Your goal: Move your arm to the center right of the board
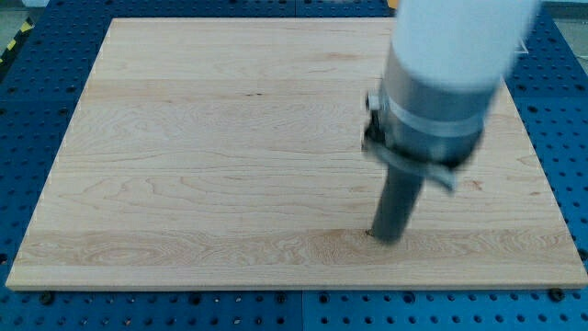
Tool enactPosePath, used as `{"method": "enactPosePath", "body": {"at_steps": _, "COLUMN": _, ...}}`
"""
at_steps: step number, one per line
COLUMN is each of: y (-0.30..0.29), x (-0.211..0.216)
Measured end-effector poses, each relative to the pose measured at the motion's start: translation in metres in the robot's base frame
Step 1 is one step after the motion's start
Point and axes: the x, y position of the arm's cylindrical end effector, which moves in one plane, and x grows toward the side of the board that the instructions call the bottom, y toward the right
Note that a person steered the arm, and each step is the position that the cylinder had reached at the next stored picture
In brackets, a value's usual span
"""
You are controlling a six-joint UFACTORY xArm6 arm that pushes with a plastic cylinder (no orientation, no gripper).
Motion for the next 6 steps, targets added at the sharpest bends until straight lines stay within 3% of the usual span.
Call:
{"method": "enactPosePath", "body": {"at_steps": 2, "y": 0.0, "x": -0.306}}
{"method": "enactPosePath", "body": {"at_steps": 3, "y": -0.008, "x": -0.223}}
{"method": "enactPosePath", "body": {"at_steps": 4, "y": -0.009, "x": -0.08}}
{"method": "enactPosePath", "body": {"at_steps": 5, "y": -0.019, "x": -0.049}}
{"method": "enactPosePath", "body": {"at_steps": 6, "y": 0.006, "x": -0.149}}
